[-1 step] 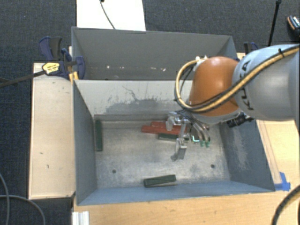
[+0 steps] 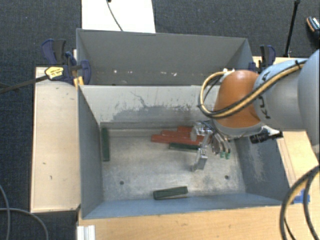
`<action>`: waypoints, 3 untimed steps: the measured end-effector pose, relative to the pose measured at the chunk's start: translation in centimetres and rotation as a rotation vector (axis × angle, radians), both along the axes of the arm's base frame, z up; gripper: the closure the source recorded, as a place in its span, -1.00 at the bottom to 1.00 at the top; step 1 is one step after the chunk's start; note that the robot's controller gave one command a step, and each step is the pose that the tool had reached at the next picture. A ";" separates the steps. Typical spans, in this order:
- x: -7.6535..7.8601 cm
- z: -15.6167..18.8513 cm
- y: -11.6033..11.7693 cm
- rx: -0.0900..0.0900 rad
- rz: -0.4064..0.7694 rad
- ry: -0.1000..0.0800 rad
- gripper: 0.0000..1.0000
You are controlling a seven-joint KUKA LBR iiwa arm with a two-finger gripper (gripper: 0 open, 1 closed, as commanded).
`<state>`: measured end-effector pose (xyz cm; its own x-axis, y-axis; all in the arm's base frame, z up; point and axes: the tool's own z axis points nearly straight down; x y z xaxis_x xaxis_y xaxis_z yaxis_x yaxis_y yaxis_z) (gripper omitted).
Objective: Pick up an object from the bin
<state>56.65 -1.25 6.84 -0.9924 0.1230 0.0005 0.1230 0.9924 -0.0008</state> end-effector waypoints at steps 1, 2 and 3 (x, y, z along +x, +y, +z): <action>0.3 0.6 0.3 0.001 0.003 -0.011 1.00; -0.3 10.7 3.9 0.003 0.007 -0.011 1.00; -5.6 8.3 6.2 0.002 0.086 0.003 1.00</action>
Offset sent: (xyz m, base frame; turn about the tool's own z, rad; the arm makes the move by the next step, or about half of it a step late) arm 0.0000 0.0000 0.0000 0.0000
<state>51.00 4.96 15.16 -0.9993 0.0376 0.0034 0.0376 0.9993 0.0009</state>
